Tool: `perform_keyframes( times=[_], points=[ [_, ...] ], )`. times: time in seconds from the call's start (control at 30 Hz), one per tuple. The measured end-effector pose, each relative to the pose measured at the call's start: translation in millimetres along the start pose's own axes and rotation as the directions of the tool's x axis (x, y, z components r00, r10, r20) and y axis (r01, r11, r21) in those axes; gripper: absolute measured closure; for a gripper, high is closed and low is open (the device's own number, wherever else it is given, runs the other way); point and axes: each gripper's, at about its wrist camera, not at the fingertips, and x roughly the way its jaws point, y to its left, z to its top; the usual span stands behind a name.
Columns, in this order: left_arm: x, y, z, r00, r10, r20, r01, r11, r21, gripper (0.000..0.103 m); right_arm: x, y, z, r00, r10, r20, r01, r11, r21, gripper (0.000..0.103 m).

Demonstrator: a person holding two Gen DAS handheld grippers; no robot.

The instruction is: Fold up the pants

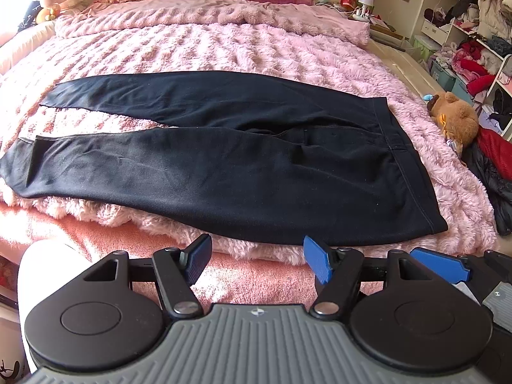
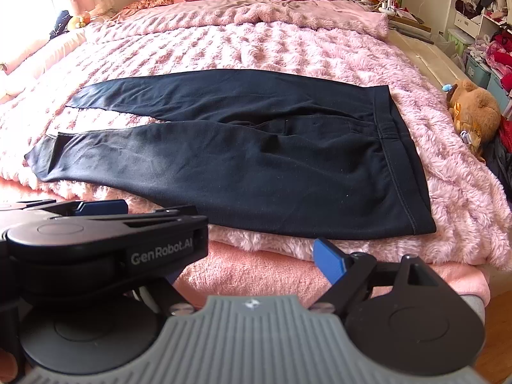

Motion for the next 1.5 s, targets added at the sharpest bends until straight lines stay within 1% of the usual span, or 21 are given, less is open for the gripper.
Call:
perform_keyframes(
  times=[0.47,0.8,0.83,0.97,1.07,1.13,1.2,1.23,1.27,1.3,1.33,1.37,1.4,1.43,1.47,1.5],
  points=[
    [4.1,2.7,1.0,1.000,0.002,-0.009,-0.002,1.000,-0.005,0.026,2.9,2.7,1.0,1.000,0.003,-0.007,-0.003,1.000,-0.007,0.024],
    [15.8,3.8,1.0,0.999,-0.002,-0.035,0.001,1.000,-0.008,0.026,13.6,2.1,-1.8,0.999,-0.004,-0.033,0.004,1.000,0.002,0.024],
    [16.3,2.6,-3.4,0.999,-0.001,-0.035,0.001,1.000,-0.007,0.026,14.6,2.3,-1.8,0.999,-0.004,-0.034,0.004,1.000,0.003,0.024],
    [20.0,2.4,-4.4,0.999,0.000,-0.042,0.000,1.000,-0.005,0.026,19.0,1.8,-3.0,0.999,-0.003,-0.041,0.003,1.000,0.005,0.024],
    [24.4,3.8,-4.6,0.999,-0.009,-0.044,0.008,1.000,-0.006,0.026,23.0,1.6,-4.1,0.999,-0.004,-0.045,0.004,1.000,0.005,0.024],
    [27.5,6.1,-5.3,0.998,-0.058,-0.023,0.058,0.998,-0.006,0.026,24.2,1.5,-4.7,1.000,0.001,-0.028,-0.001,1.000,0.001,0.024],
    [31.4,13.5,-9.2,0.988,-0.152,0.033,0.153,0.988,-0.020,0.026,25.5,-0.3,-6.4,1.000,0.012,0.010,-0.012,1.000,-0.014,0.023],
    [33.0,18.7,-12.8,0.976,-0.200,0.088,0.203,0.979,-0.028,0.026,27.4,-2.0,-7.7,0.999,0.018,0.030,-0.018,0.999,-0.026,0.021],
    [34.6,23.7,-16.7,0.962,-0.230,0.146,0.236,0.971,-0.029,0.024,29.5,-4.5,-9.7,0.998,0.029,0.049,-0.027,0.999,-0.041,0.021],
    [36.0,28.3,-20.1,0.950,-0.238,0.200,0.248,0.968,-0.027,0.021,32.3,-8.1,-12.6,0.997,0.036,0.065,-0.033,0.998,-0.052,0.021],
    [37.5,33.0,-22.9,0.940,-0.234,0.248,0.248,0.969,-0.024,0.020,36.5,-13.1,-15.4,0.997,0.030,0.078,-0.025,0.998,-0.060,0.021],
    [39.7,38.2,-24.4,0.933,-0.214,0.290,0.233,0.972,-0.034,0.020,40.2,-19.6,-19.5,0.995,0.019,0.100,-0.012,0.998,-0.064,0.021],
    [42.5,42.6,-24.7,0.932,-0.184,0.312,0.209,0.977,-0.049,0.020,42.9,-27.3,-24.3,0.991,0.015,0.134,-0.006,0.998,-0.064,0.021],
    [46.4,47.1,-24.0,0.934,-0.151,0.323,0.182,0.981,-0.066,0.020,46.3,-38.4,-29.4,0.986,0.005,0.165,0.004,0.998,-0.056,0.021],
    [52.6,54.1,-21.9,0.941,-0.118,0.317,0.157,0.983,-0.100,0.020,50.5,-49.6,-32.4,0.986,-0.008,0.165,0.015,0.999,-0.037,0.021],
    [58.5,60.9,-20.6,0.948,-0.105,0.302,0.152,0.979,-0.136,0.022,56.3,-63.4,-34.4,0.989,-0.001,0.148,0.003,1.000,-0.009,0.021]
  ],
)
